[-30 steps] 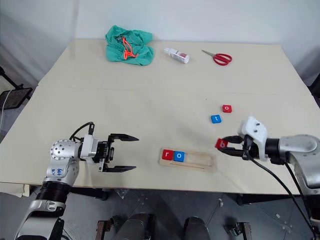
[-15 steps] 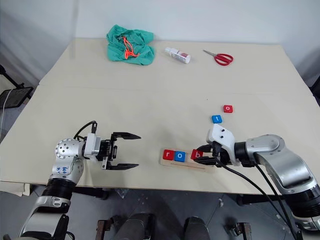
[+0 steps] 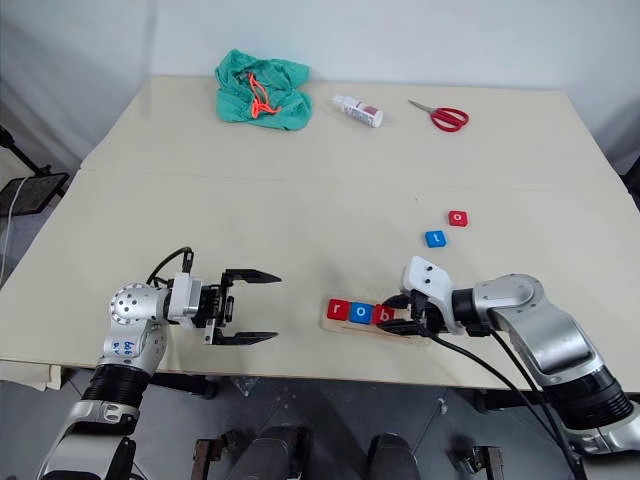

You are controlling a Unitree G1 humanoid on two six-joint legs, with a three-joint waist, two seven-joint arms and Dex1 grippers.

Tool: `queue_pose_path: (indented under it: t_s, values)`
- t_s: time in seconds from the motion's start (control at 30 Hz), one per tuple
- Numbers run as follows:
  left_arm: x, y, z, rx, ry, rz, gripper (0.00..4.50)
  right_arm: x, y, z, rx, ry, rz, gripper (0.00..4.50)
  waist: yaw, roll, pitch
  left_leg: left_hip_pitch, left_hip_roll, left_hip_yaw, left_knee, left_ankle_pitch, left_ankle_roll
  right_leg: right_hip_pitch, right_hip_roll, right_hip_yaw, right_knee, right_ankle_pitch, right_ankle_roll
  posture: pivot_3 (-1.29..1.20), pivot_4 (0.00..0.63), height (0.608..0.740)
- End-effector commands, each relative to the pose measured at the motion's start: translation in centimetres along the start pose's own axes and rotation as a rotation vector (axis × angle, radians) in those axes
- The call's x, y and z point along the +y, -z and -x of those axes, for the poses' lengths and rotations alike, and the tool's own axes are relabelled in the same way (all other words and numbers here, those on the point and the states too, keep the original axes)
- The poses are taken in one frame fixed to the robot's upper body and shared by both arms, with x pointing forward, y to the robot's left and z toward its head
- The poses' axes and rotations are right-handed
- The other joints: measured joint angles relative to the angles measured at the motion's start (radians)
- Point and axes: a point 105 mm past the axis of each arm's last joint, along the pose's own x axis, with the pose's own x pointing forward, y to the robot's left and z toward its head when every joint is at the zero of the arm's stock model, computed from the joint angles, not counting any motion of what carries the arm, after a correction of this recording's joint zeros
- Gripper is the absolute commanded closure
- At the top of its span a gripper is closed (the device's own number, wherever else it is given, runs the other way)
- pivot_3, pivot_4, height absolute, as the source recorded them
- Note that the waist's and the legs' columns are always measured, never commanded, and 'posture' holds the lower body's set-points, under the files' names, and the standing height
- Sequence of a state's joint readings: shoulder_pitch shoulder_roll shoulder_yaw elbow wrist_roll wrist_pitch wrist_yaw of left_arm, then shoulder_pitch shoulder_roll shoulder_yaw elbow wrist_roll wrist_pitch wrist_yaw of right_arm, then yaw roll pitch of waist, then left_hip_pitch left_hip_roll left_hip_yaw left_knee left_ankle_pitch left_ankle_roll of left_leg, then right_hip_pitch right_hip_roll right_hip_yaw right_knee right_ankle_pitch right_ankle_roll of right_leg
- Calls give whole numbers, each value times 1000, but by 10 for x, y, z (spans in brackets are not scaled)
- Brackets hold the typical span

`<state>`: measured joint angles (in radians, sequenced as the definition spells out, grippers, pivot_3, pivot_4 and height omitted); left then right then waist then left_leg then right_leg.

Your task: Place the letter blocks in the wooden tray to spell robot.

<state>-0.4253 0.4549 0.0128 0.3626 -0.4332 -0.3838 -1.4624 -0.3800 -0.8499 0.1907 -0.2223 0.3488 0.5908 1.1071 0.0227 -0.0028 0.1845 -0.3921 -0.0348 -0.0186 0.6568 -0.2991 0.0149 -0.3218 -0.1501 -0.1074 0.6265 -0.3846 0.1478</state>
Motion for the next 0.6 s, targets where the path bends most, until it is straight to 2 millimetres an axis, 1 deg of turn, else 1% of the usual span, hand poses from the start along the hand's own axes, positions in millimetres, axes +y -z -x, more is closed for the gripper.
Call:
queue_pose_path:
  t_s: [0.03,0.13,0.23,0.33,0.37,0.47,0.53,0.6]
  values:
    - [1,-6,0,-2,-3,-38,0,3,-15,4,-51,-8,35,980,0,0,0,0,0,0,0,0,0,0,0,0,0,0,0,0,150,740]
    - [1,-6,-1,-4,-6,-39,0,0,-18,10,-61,41,29,26,0,0,0,0,0,0,0,0,0,0,0,0,0,0,0,0,150,740]
    - [2,-6,-2,-5,-8,-40,0,-2,-16,21,-59,76,5,26,2,0,0,0,0,0,0,0,0,0,0,0,0,0,0,0,150,740]
    - [2,-5,-2,-5,-10,-40,0,-2,-9,31,-39,118,-13,26,2,0,0,0,0,0,0,0,0,0,0,0,0,0,0,0,150,740]
    - [3,-5,-3,-6,-10,-40,0,-2,-8,33,-39,123,-14,409,2,0,0,0,0,0,0,0,0,0,0,0,0,0,0,0,150,740]
    - [4,-4,-4,-9,-9,-38,0,4,1,40,0,146,-42,1241,2,0,0,0,0,0,0,0,0,0,0,0,0,0,0,0,150,740]
    - [4,-4,-5,-10,-8,-38,0,7,0,40,-1,147,-51,1893,1,0,0,0,0,0,0,0,0,0,0,0,0,0,0,0,150,740]
    - [5,-4,-7,-14,-7,-38,0,13,-4,37,-16,129,-64,2544,-1,0,0,0,0,1,0,0,0,0,0,0,0,0,0,0,150,740]
